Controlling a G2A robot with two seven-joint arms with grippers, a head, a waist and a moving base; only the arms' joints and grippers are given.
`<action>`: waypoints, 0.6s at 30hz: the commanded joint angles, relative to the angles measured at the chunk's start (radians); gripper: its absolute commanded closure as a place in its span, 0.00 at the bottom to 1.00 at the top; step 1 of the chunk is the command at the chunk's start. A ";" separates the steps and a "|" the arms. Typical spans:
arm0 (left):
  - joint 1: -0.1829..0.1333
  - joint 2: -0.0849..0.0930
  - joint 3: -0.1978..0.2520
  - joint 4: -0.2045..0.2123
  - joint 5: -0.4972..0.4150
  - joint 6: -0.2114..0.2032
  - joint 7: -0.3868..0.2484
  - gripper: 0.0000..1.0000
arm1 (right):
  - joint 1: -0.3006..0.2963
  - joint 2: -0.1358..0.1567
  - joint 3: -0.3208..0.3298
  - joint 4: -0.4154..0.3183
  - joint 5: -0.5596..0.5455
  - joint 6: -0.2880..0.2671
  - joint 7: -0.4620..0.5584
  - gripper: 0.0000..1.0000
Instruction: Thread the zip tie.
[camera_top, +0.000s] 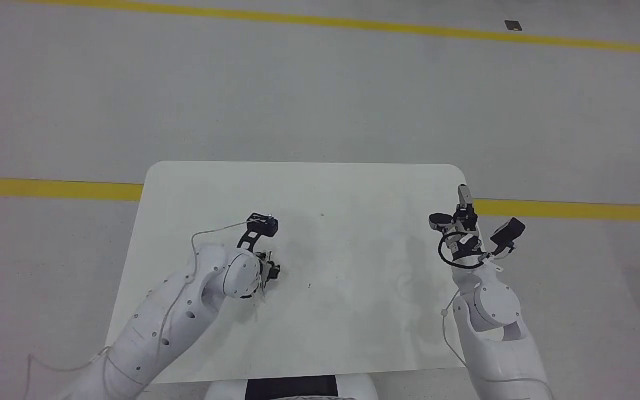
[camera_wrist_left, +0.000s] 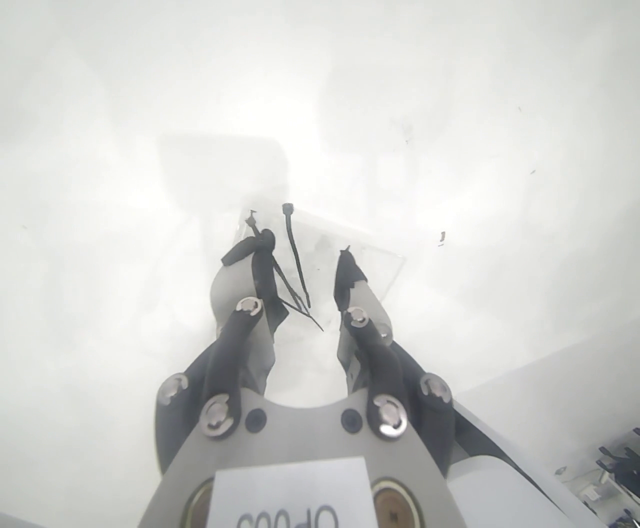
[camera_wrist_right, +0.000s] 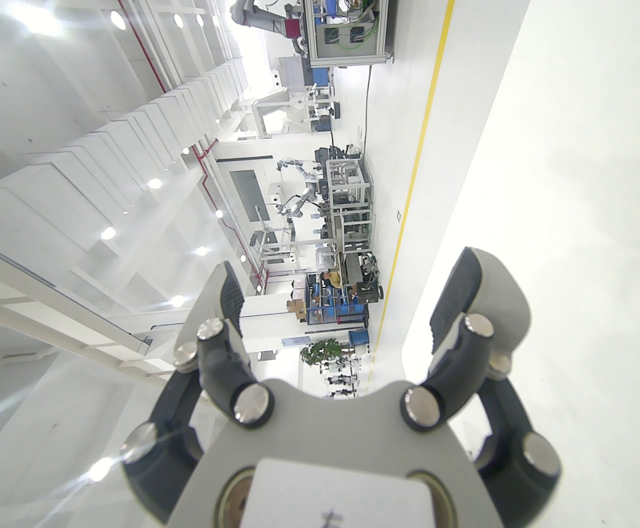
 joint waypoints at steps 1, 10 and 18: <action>0.001 0.001 0.000 -0.003 0.000 0.001 0.000 0.61 | 0.000 0.000 0.000 0.000 0.000 0.000 0.000 0.00; 0.006 0.006 -0.002 -0.012 -0.004 0.005 0.005 0.80 | 0.000 0.000 0.000 0.000 0.000 0.000 0.000 0.00; 0.002 0.008 0.005 -0.004 -0.008 0.009 0.006 0.85 | 0.000 0.000 0.000 0.000 0.000 0.000 0.000 0.00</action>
